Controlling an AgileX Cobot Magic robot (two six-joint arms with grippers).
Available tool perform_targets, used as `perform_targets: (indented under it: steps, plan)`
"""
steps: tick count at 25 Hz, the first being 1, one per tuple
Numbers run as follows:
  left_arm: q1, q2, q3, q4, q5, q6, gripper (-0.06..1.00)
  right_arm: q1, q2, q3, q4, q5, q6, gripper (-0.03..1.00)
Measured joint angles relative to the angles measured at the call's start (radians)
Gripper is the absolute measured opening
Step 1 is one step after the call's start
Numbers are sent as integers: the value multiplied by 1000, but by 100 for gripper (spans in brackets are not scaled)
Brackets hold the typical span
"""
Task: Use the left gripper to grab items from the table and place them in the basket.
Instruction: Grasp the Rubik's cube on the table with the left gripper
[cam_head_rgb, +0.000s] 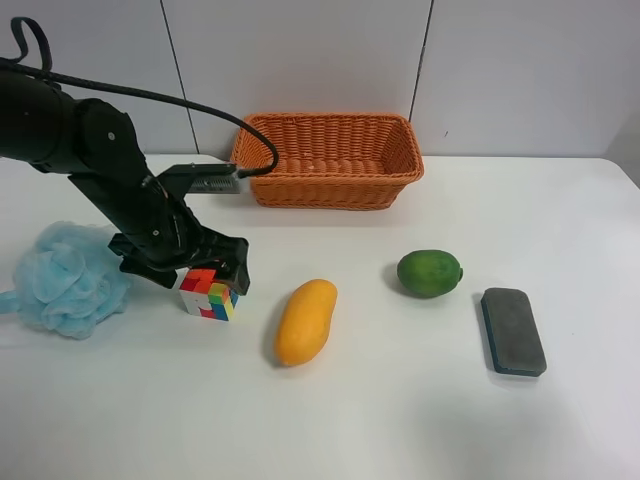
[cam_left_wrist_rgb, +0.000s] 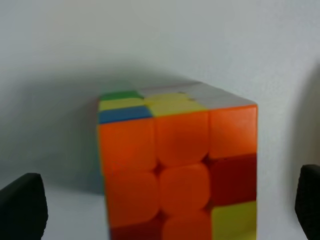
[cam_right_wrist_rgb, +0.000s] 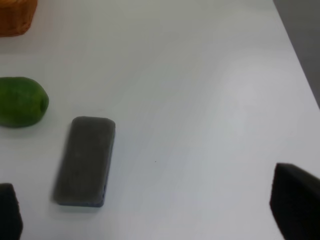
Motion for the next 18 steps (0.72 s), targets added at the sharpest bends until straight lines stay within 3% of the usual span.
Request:
perform_targets:
  steps: [13,15,18]
  plan:
    - [-9,98,-10,-11,-60,16,98,0,0,0,0,0,0,99]
    - [-9,99,-10,-6,-61,16,91,0,0,0,0,0,0,99]
    - [-9,104,-10,-5,-65,16,66,0,0,0,0,0,0,99]
